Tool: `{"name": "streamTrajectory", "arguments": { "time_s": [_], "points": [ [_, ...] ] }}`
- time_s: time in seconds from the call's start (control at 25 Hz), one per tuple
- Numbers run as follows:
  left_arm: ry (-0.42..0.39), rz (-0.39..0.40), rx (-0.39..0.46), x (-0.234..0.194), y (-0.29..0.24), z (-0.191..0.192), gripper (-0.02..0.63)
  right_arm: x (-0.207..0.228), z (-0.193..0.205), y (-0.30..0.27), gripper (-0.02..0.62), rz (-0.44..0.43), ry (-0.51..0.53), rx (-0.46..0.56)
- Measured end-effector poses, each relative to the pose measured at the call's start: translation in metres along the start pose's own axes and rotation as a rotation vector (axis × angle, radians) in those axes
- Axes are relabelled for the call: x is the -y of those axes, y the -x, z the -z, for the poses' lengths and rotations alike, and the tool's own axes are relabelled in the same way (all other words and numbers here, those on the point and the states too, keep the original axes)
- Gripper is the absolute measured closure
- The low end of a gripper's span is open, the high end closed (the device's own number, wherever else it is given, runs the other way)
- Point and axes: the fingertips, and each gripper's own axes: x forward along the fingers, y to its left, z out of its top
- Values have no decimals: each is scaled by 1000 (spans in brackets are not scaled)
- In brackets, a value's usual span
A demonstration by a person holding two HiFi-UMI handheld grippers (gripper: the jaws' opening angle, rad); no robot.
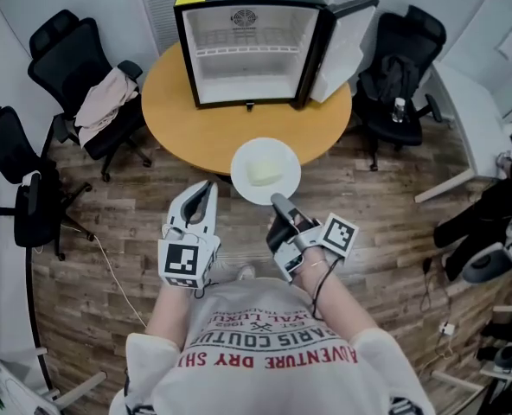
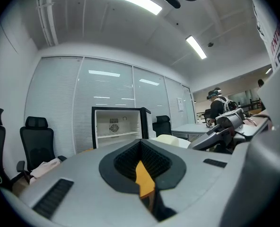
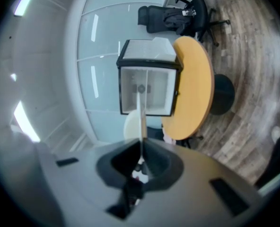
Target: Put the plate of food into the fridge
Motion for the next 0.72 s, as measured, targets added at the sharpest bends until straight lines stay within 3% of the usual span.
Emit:
{"name": "streamTrajectory", "arguments": {
  "time_s": [0.24,0.72],
  "points": [
    [55,-6,-4,-35,-38,3,572,-2,-21,-47,558,16,3,-13],
    [36,-110,-23,-64,-123,14,572,4,-97,-127,558,11,5,-113]
  ]
}}
